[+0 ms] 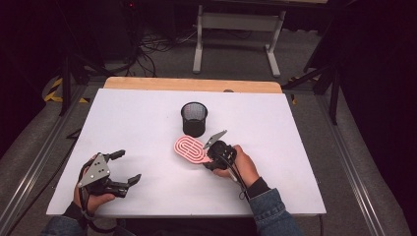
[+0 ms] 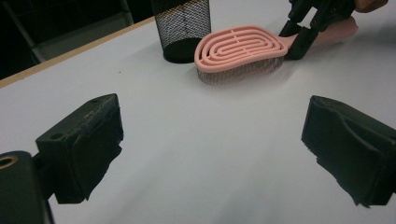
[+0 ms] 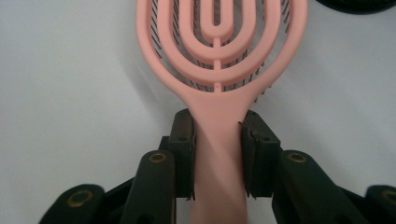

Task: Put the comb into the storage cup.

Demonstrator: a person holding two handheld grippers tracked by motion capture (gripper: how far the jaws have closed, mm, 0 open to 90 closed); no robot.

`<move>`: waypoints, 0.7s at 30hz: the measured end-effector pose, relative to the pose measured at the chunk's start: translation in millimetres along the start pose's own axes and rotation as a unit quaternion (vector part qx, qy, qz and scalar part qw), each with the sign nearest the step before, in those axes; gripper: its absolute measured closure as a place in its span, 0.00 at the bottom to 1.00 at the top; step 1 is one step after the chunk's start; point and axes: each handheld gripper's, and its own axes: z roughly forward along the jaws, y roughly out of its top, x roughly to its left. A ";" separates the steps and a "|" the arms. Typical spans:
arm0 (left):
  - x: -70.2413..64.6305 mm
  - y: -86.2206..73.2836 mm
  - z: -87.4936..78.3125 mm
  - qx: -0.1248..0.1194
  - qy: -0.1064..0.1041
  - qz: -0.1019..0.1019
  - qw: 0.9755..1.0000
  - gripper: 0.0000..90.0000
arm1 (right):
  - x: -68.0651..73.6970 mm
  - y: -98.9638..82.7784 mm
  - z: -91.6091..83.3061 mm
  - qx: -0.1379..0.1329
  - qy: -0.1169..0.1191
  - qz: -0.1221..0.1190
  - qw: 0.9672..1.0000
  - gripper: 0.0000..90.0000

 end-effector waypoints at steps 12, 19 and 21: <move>-0.4 0.2 0.6 0.002 0.005 0.002 1.000 0.07 | 5.1 -3.1 -2.7 -0.020 -0.011 -0.014 1.000 0.77; -0.1 0.0 1.0 0.002 0.005 0.001 1.000 0.07 | 8.7 -3.0 -8.0 -0.042 -0.014 -0.019 0.999 0.77; 0.1 0.0 1.0 0.003 0.005 0.000 1.000 0.07 | 9.6 -3.6 -9.5 -0.048 -0.016 -0.018 0.999 0.77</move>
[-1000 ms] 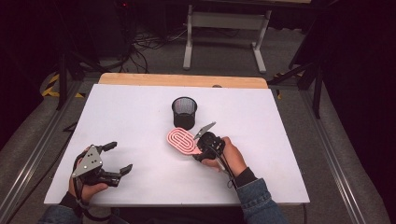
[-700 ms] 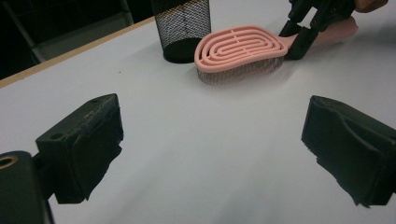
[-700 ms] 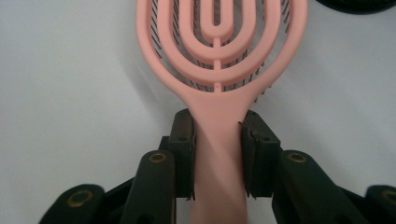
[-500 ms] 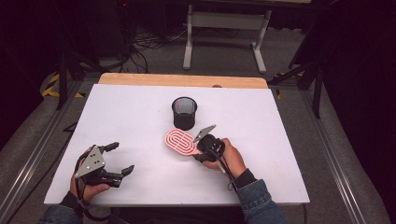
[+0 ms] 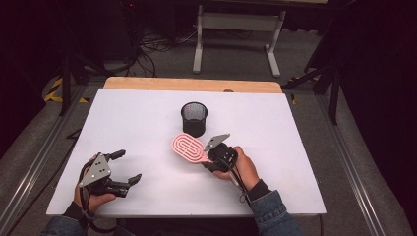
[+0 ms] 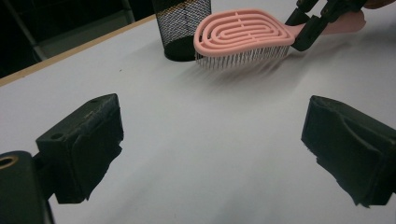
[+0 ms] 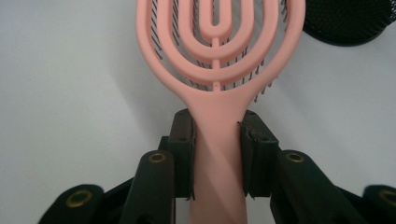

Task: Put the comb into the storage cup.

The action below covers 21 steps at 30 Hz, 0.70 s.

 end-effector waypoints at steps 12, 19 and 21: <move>0.3 -0.2 1.1 0.001 -0.001 -0.005 1.000 0.07 | 6.1 -2.7 -14.4 -0.052 -0.011 -0.004 0.999 0.77; -0.2 1.2 2.5 0.004 -0.004 -0.010 1.000 0.07 | 7.0 -4.4 -24.4 -0.089 -0.024 -0.003 0.996 0.77; -0.5 2.0 3.4 0.002 -0.005 -0.014 1.000 0.07 | 7.3 -4.8 -26.0 -0.096 -0.028 -0.003 0.995 0.77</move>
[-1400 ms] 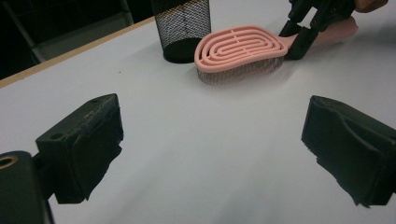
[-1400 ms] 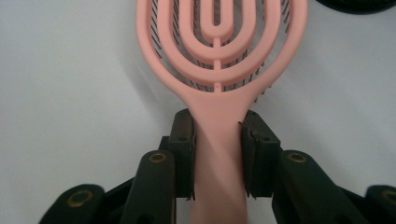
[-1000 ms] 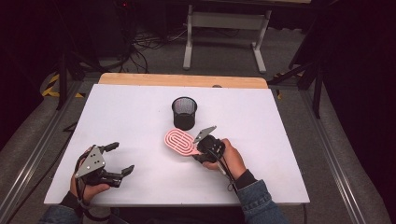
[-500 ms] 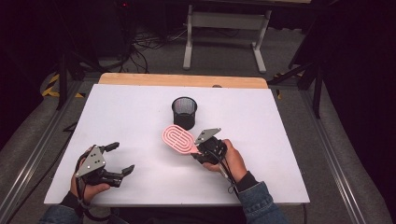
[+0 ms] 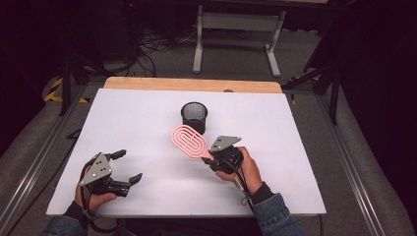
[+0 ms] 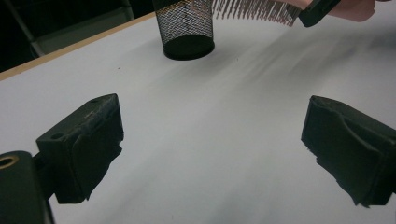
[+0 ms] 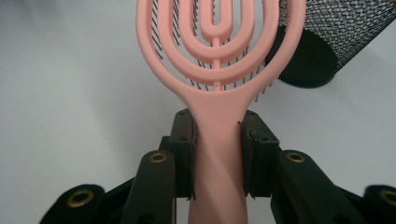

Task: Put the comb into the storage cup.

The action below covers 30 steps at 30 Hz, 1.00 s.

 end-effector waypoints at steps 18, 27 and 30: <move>-4.9 30.8 18.2 -0.036 -0.021 -0.040 0.998 0.10 | 5.1 1.5 -19.7 -0.095 -0.050 0.008 0.994 0.77; -20.1 60.1 52.6 -0.048 -0.055 -0.036 0.997 0.12 | 10.1 2.3 -23.2 -0.124 -0.063 0.001 0.990 0.77; -23.7 65.4 62.3 -0.051 -0.061 -0.036 0.996 0.13 | 12.0 2.5 -24.1 -0.133 -0.065 -0.002 0.989 0.77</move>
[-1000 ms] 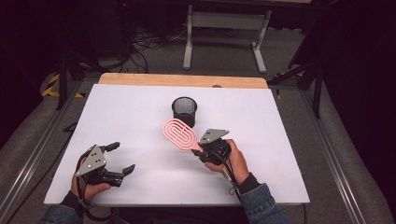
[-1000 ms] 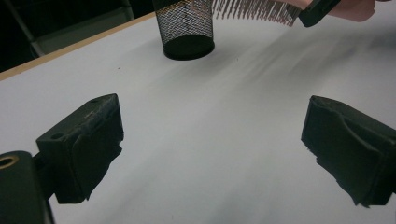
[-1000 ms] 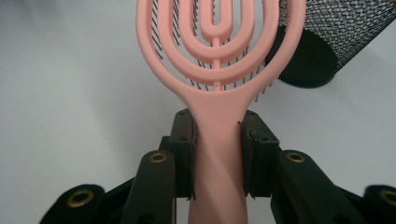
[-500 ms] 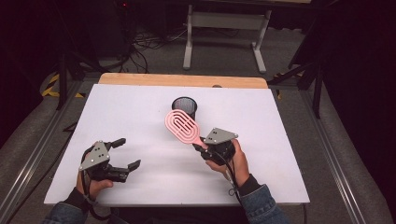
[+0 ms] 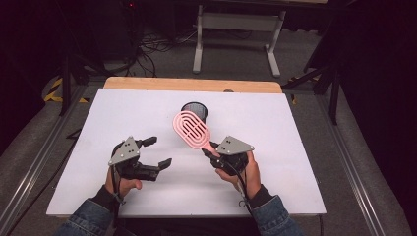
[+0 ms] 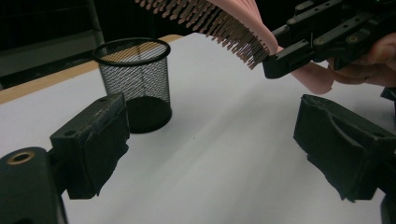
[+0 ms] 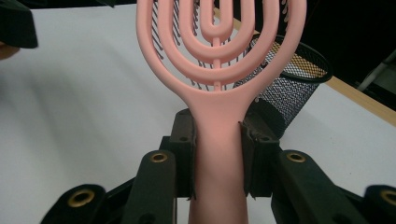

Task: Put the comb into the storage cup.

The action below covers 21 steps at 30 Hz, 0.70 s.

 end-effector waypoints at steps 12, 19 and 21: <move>-4.0 14.0 23.5 -0.024 -0.021 -0.029 0.999 0.14 | 6.3 0.2 0.5 -0.024 -0.016 -0.010 1.000 0.77; -6.9 17.1 36.5 -0.029 -0.040 -0.048 0.998 0.15 | 12.4 -1.0 2.9 -0.036 -0.026 -0.018 0.999 0.77; -7.5 18.2 41.4 -0.032 -0.048 -0.061 0.996 0.16 | 14.7 -1.4 3.7 -0.040 -0.030 -0.024 0.998 0.77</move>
